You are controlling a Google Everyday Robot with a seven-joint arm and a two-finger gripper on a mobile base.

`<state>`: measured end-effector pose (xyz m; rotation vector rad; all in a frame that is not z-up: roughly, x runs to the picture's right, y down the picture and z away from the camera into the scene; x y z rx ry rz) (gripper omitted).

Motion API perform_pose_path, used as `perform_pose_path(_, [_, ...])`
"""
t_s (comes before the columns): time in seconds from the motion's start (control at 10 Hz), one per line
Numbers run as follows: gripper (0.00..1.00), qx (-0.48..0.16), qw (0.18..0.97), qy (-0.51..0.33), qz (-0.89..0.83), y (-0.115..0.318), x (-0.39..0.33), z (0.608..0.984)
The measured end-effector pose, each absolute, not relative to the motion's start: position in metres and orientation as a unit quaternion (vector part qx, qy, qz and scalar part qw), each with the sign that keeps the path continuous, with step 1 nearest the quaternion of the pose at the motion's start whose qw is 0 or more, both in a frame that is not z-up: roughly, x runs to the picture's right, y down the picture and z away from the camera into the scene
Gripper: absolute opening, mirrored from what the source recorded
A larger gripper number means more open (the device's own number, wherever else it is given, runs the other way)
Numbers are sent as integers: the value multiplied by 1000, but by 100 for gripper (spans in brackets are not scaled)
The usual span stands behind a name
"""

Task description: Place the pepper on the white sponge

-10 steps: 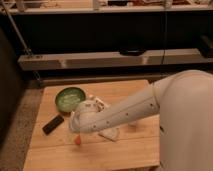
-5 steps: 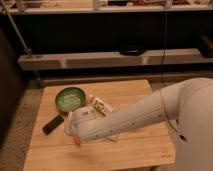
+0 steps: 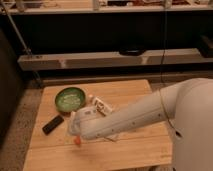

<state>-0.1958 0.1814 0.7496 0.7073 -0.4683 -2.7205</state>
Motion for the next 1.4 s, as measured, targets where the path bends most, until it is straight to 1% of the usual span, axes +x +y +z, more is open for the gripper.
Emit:
perform_pose_path(0.2, [80,239,141,-150,-949,184,-201,745])
perform_pose_path(0.6, [80,200,159,-134,-958,183,-213,738])
perform_pose_path(0.8, [80,201,178,-134,-954,177,-210,738])
perform_pose_path(1.1, [80,190,249,-163,-935,159,-202,756])
perform_pose_path(1.4, [80,155,319,-178,-918,147,-185,785])
